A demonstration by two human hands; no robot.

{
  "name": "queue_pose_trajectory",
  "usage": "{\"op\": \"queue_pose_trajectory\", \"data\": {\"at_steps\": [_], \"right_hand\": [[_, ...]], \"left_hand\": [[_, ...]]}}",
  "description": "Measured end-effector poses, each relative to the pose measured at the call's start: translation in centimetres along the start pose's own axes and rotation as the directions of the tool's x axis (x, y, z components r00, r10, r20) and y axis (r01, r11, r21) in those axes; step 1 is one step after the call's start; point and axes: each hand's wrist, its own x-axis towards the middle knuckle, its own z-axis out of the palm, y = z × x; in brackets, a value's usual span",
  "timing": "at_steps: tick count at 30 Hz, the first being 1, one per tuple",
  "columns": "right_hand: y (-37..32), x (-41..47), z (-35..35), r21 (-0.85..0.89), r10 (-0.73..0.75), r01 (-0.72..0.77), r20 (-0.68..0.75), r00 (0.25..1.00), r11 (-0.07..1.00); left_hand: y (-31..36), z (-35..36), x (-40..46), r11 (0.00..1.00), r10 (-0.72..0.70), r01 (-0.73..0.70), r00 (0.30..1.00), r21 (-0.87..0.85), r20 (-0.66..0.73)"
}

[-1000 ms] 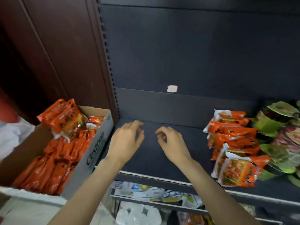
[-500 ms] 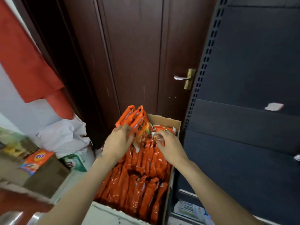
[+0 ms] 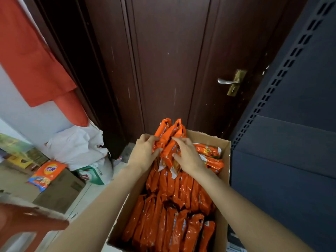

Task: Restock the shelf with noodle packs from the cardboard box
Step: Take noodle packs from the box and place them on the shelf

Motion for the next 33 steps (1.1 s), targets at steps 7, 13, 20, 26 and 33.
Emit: {"op": "queue_pose_trajectory", "data": {"at_steps": [7, 13, 20, 26, 33], "right_hand": [[0.9, 1.6, 0.5, -0.110, -0.018, 0.012, -0.051, 0.999, 0.994], [2.0, 1.8, -0.8, -0.163, -0.091, 0.056, -0.217, 0.972, 0.985], [2.3, -0.4, -5.2, -0.195, -0.164, 0.094, -0.380, 0.911, 0.976], [3.2, -4.2, -9.7, -0.002, -0.027, 0.031, -0.552, 0.834, 1.000], [7.6, -9.4, -15.5, 0.065, 0.075, -0.042, -0.666, 0.742, 0.997]], "left_hand": [[-0.4, 0.7, 1.6, 0.998, 0.020, -0.026, 0.993, -0.055, -0.118], [-0.2, 0.7, 1.7, 0.982, 0.174, -0.185, 0.963, -0.033, -0.207], [3.2, -1.4, 1.4, 0.925, 0.203, -0.287, 0.927, -0.249, -0.314], [9.2, -3.2, 1.6, 0.859, 0.348, -0.438, 0.879, -0.264, -0.324], [18.1, -1.4, 1.1, 0.752, 0.542, -0.601, 0.798, -0.272, -0.264]]}}
